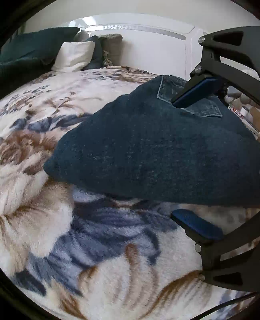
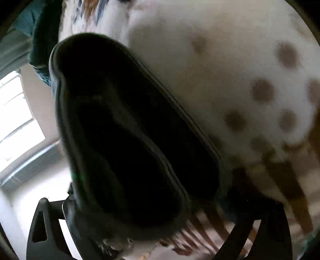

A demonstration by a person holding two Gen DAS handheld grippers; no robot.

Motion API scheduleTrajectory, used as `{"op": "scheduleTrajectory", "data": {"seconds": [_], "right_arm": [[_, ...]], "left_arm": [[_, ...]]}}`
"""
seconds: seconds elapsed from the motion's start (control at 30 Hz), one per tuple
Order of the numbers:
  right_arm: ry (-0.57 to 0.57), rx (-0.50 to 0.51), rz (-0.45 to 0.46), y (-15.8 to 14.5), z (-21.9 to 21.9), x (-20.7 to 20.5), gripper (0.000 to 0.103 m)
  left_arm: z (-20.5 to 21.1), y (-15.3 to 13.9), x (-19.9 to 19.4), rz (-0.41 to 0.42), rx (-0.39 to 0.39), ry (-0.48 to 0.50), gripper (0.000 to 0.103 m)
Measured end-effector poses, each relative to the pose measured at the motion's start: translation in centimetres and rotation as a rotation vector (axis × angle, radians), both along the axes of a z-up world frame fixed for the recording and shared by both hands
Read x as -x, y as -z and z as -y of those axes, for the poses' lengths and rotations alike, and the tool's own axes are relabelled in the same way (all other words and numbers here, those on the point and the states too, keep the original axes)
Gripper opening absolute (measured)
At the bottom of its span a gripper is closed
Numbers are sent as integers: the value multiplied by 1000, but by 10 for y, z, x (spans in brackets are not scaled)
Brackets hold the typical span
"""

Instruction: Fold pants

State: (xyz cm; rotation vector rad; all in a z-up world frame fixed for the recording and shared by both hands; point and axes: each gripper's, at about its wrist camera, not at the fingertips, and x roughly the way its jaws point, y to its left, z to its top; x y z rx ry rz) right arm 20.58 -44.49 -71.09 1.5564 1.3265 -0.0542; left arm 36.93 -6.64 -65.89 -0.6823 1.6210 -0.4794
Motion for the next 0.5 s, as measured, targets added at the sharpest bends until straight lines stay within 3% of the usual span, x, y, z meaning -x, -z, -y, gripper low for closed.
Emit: {"op": "scheduleTrajectory", "data": {"seconds": [0.13,0.2,0.23,0.27,0.33,0.43,0.5], "right_arm": [[22,25,48,-4,-5,-7,100],[0,97,49,-11,-10,-7,86],[-5,152,45,-19,-13,-7,77],[4,173,39,-24,-14,-6,68],[16,227,38,-42,-18,-6,58],[13,254,66,-63,-25,-11,57],[0,245,60,-58,-24,-17,69]], "left_arm": [[-3,4,-1,-12,9,-5,103],[-4,2,3,5,4,-3,101],[-2,-2,3,23,2,2,82],[1,-8,4,48,-9,26,55],[3,-21,6,92,-39,57,40],[2,-39,10,129,-46,53,35],[0,-35,10,115,-22,44,37]]}}
